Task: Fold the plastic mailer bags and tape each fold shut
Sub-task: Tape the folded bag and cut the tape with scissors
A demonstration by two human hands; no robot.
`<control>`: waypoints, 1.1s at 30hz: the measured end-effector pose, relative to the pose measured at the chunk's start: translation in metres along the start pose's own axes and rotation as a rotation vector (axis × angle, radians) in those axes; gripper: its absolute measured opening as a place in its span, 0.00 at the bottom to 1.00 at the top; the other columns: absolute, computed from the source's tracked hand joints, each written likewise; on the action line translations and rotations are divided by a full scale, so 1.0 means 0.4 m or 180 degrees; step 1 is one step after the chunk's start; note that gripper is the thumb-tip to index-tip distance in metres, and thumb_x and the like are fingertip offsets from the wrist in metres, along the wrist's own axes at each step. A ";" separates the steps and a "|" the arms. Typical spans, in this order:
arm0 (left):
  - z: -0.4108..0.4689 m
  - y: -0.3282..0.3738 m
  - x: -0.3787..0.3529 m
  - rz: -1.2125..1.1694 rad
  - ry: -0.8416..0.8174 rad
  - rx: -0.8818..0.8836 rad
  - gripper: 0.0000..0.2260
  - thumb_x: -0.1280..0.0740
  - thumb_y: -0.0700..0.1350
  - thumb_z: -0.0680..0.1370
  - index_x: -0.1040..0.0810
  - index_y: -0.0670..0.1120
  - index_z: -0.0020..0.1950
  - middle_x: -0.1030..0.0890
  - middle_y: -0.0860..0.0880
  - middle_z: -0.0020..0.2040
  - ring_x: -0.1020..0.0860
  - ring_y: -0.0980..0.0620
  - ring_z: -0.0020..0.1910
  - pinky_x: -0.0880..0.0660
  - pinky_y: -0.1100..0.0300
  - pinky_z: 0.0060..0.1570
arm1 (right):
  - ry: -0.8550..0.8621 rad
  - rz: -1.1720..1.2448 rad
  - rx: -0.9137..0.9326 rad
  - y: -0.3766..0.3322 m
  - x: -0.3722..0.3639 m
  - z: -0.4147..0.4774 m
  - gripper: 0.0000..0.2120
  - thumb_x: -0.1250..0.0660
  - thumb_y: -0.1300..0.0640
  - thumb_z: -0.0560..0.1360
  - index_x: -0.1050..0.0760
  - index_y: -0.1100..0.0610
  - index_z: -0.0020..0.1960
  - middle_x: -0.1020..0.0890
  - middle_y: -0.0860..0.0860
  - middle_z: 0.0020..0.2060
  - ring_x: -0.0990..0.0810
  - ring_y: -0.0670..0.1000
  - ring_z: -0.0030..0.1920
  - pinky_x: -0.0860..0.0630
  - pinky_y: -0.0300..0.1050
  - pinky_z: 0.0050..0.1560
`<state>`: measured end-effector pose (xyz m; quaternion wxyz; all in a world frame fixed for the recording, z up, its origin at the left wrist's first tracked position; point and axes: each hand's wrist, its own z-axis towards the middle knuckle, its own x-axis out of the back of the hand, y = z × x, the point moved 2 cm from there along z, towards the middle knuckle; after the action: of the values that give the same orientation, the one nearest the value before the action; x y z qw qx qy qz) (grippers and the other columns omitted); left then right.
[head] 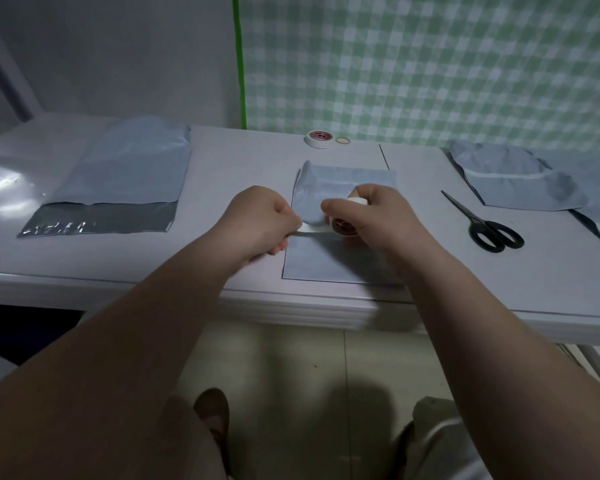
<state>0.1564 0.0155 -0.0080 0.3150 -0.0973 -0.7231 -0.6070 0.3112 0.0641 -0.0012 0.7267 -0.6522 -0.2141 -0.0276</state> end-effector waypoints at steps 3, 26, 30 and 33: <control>0.005 0.002 0.003 0.0173 0.0160 -0.0222 0.07 0.30 0.43 0.73 0.19 0.41 0.37 0.19 0.42 0.34 0.23 0.44 0.33 0.27 0.56 0.36 | 0.0112 -0.0258 0.0090 0.009 -0.004 0.012 0.12 0.28 0.55 0.67 0.30 0.55 0.32 0.23 0.51 0.29 0.28 0.50 0.30 0.29 0.43 0.34; -0.022 -0.004 0.005 -0.0528 0.0122 -0.0527 0.02 0.31 0.40 0.73 0.21 0.43 0.42 0.19 0.44 0.33 0.25 0.52 0.28 0.25 0.58 0.33 | 0.0347 -0.0089 0.0368 -0.008 -0.013 0.022 0.13 0.30 0.57 0.68 0.33 0.53 0.30 0.23 0.53 0.30 0.24 0.52 0.34 0.22 0.47 0.34; -0.059 -0.029 -0.011 0.0299 -0.0168 -0.1198 0.15 0.26 0.46 0.70 0.28 0.50 0.51 0.18 0.54 0.45 0.22 0.57 0.43 0.28 0.67 0.45 | 0.0487 0.0071 0.0350 0.033 -0.033 -0.007 0.12 0.30 0.51 0.64 0.32 0.55 0.31 0.24 0.57 0.28 0.25 0.52 0.30 0.22 0.54 0.38; -0.072 -0.050 -0.013 0.0766 -0.0196 -0.1379 0.20 0.26 0.50 0.70 0.32 0.53 0.57 0.19 0.57 0.55 0.25 0.57 0.56 0.31 0.62 0.56 | 0.0565 0.0028 0.0374 0.053 -0.033 -0.013 0.13 0.30 0.49 0.65 0.32 0.53 0.30 0.20 0.57 0.30 0.20 0.59 0.35 0.23 0.56 0.43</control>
<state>0.1600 -0.0152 -0.0254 0.3345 -0.2664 -0.5686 -0.7027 0.3072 0.0591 -0.0260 0.7799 -0.6044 -0.1472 -0.0695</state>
